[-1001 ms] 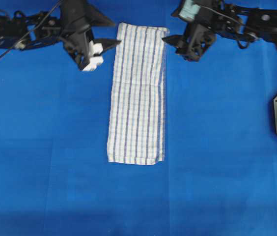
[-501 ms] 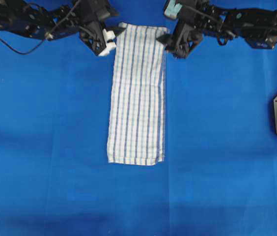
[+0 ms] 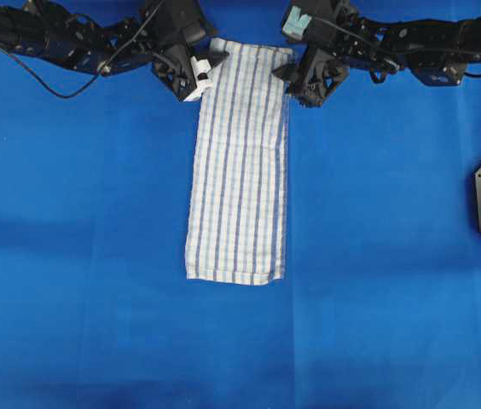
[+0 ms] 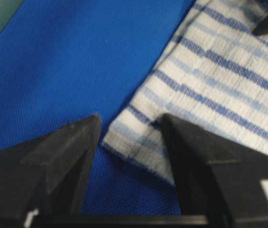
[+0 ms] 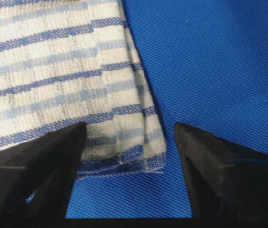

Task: Fold the blue towel.
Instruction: 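Grasp the top corners of the towel strip with both grippers, then fold the top end down toward the bottom end with both grippers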

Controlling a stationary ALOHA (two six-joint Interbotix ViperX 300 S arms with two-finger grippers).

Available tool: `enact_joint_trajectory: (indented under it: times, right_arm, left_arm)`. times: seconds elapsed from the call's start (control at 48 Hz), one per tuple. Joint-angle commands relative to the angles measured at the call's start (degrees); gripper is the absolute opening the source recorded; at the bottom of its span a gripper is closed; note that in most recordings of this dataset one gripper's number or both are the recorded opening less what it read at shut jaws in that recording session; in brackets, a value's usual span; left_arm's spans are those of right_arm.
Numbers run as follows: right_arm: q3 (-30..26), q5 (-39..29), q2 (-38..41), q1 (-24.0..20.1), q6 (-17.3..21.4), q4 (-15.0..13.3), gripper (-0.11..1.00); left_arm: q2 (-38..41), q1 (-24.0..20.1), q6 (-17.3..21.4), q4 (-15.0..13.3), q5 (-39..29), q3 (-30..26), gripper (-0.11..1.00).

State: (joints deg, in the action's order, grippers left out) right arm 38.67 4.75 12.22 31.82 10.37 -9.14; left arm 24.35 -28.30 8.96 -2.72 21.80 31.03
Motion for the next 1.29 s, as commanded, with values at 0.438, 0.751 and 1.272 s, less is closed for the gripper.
enact_joint_trajectory:
  times: [0.438, 0.751, 1.272]
  right_arm:
    - [-0.4, 0.4, -0.4, -0.5, -0.9, -0.4, 0.04]
    - [-0.4, -0.1, -4.0, -0.5, -1.1, -0.5, 0.04]
    - [0.4, -0.8, -7.6, -2.0, -1.0, -0.6, 0.04]
  left_arm:
    - [-1.7, 1.1, -0.2, -0.2, -0.7, 1.9, 0.07]
    - [-5.7, 0.9, 1.1, -0.2, -1.5, 2.0, 0.07]
    - [-11.4, 0.9, 3.5, -0.2, -5.3, 1.8, 0.07]
